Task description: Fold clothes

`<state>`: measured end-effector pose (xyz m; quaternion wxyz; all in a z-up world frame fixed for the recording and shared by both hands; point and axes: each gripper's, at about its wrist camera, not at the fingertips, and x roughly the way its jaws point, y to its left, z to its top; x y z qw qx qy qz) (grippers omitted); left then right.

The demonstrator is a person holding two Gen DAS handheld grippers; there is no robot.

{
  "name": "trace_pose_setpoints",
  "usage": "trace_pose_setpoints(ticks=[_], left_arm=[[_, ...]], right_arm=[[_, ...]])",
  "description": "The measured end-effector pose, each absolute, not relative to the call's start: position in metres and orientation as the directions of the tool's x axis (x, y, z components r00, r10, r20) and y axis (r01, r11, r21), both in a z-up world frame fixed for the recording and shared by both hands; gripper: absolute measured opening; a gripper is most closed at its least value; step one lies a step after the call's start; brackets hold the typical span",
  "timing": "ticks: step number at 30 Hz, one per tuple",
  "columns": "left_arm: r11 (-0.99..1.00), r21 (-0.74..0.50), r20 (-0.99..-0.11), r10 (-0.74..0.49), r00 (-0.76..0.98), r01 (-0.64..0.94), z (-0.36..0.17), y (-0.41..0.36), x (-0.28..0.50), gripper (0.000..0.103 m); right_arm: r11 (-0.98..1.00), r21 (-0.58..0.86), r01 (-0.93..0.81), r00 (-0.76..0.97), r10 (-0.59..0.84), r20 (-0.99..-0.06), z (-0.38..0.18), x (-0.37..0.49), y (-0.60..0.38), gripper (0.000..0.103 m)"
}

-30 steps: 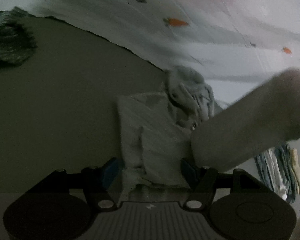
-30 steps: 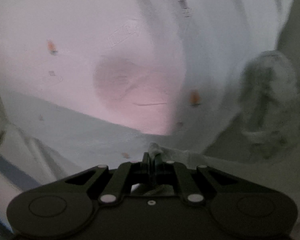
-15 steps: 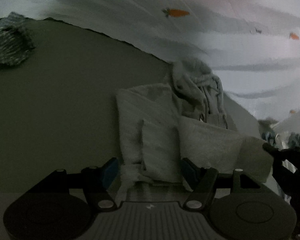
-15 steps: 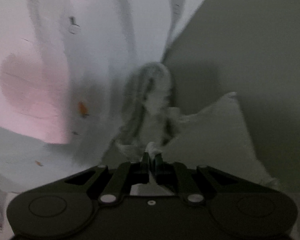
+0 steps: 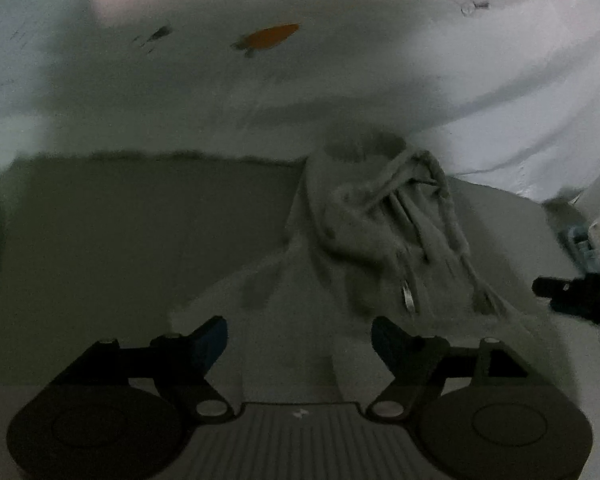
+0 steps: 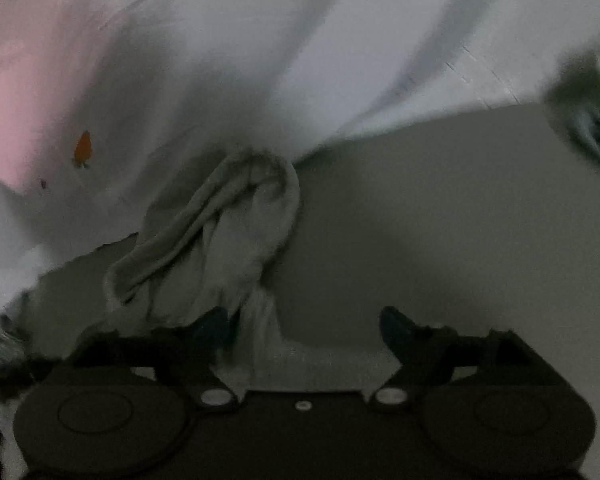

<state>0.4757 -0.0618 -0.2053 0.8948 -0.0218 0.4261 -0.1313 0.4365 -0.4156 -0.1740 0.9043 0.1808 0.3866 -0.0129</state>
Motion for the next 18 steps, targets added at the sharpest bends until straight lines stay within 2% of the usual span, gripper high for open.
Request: trace_pose_setpoints(ticks=[6, 12, 16, 18], left_arm=[[0.957, -0.106, -0.747, -0.255, 0.614, 0.269, -0.218, -0.096, 0.549, 0.084], [0.924, 0.057, -0.762, -0.204, 0.614, 0.378, -0.244, -0.131, 0.583, 0.084], [0.901, 0.241, -0.725, -0.079, 0.684, 0.36, -0.26, -0.144, 0.59, 0.085], [0.893, 0.279, -0.709, -0.056, 0.703, 0.353, -0.263, -0.143, 0.591, 0.085]], right_arm=[[0.981, 0.156, 0.116, 0.709, 0.028, -0.705, -0.192, 0.505, -0.404, 0.093], [0.993, 0.039, 0.108, 0.691, -0.047, -0.721, -0.21, 0.549, -0.388, 0.093], [0.993, -0.034, 0.114, 0.674, -0.103, -0.731, -0.221, 0.568, -0.382, 0.092], [0.987, -0.084, 0.14, 0.682, -0.158, -0.714, -0.222, 0.574, -0.382, 0.092]])
